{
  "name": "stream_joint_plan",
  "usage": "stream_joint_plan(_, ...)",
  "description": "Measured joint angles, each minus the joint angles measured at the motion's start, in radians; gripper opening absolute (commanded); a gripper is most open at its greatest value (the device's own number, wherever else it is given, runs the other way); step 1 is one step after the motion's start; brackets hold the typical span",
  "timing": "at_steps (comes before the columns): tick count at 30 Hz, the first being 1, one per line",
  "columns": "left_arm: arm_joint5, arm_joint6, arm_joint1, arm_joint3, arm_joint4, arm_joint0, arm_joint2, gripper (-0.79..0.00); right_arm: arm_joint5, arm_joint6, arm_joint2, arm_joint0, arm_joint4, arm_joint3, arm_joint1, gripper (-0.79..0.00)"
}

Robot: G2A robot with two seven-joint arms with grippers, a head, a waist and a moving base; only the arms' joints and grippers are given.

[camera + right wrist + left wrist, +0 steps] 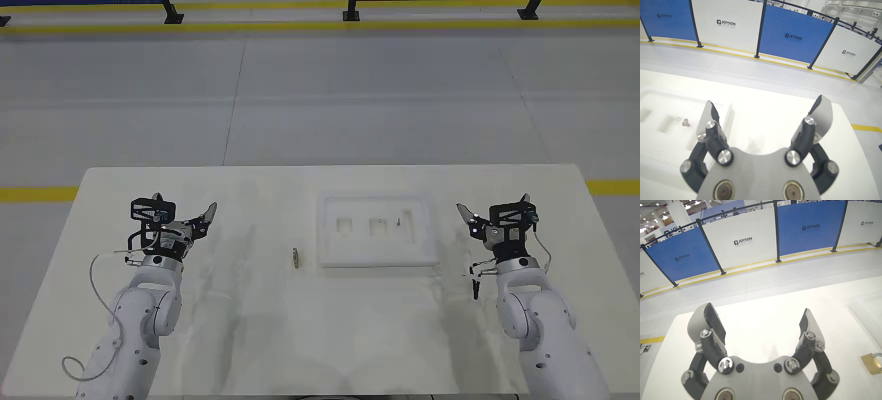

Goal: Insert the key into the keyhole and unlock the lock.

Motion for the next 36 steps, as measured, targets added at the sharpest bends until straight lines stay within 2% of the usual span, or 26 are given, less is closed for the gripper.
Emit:
stream_joint_plan(19, 0.000, 0.000, 0.000, 0.000, 0.000, 0.000, 0.000, 0.000, 0.000, 0.000, 0.000, 0.000, 0.000, -0.001, 0.000, 0.000)
stream_joint_plan(25, 0.000, 0.000, 0.000, 0.000, 0.000, 0.000, 0.000, 0.000, -0.030, 0.047, 0.001, 0.027, 0.005, -0.022, -0.001, 0.000)
stream_joint_plan(28, 0.000, 0.000, 0.000, 0.000, 0.000, 0.000, 0.000, 0.000, -0.069, 0.124, 0.000, 0.052, 0.004, -0.046, 0.001, 0.000)
stream_joint_plan(32, 0.000, 0.000, 0.000, 0.000, 0.000, 0.000, 0.000, 0.000, -0.130, 0.347, 0.002, 0.102, 0.047, -0.114, 0.006, 0.000)
stream_joint_plan(36, 0.000, 0.000, 0.000, 0.000, 0.000, 0.000, 0.000, 0.000, -0.141, 0.564, -0.003, 0.174, 0.099, -0.183, 0.007, 0.000)
